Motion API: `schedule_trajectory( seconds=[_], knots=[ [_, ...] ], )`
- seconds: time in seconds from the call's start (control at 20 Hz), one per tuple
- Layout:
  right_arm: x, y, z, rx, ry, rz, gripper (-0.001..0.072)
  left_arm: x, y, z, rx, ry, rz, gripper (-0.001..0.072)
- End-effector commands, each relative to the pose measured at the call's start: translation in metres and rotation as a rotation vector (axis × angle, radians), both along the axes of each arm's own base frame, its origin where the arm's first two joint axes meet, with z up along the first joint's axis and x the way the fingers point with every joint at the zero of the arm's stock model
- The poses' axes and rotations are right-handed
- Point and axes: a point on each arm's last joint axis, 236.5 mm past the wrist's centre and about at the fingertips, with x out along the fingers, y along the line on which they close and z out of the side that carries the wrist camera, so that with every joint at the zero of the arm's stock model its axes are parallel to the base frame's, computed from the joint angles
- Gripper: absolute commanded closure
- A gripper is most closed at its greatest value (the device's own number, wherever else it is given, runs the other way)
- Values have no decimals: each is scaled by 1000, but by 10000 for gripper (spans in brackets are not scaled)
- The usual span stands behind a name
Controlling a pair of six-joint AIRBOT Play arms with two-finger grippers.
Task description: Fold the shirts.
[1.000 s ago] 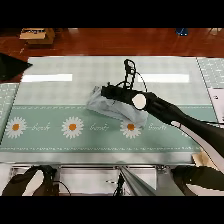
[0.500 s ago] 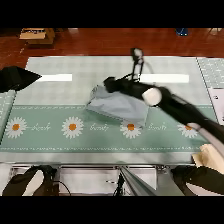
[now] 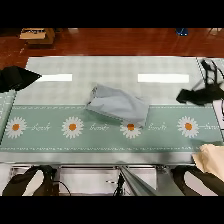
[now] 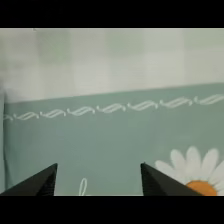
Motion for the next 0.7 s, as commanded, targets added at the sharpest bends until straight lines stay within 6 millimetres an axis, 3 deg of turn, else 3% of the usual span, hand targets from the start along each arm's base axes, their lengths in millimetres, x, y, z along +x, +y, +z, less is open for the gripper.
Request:
schedule_trajectory(
  seconds=[0.0,0.15,0.3,0.5,0.55,0.6,0.65],
  knots=[
    [-9,33,-12,399,-45,-132,130,0,0,0,0,-1,1,684],
    [-8,69,-44,489,-34,-163,130,0,0,0,0,0,1,684],
    [-12,131,-69,559,37,-30,130,0,0,0,0,0,1,684],
    [-2,196,-92,609,46,-42,158,0,0,0,0,1,1,684],
    [-3,208,-93,614,42,-25,310,0,0,0,0,1,1,684],
    [-4,219,-89,616,25,18,560,0,0,0,0,0,1,684],
    [-4,226,-81,634,17,61,682,0,0,0,0,0,1,684]
  ],
)
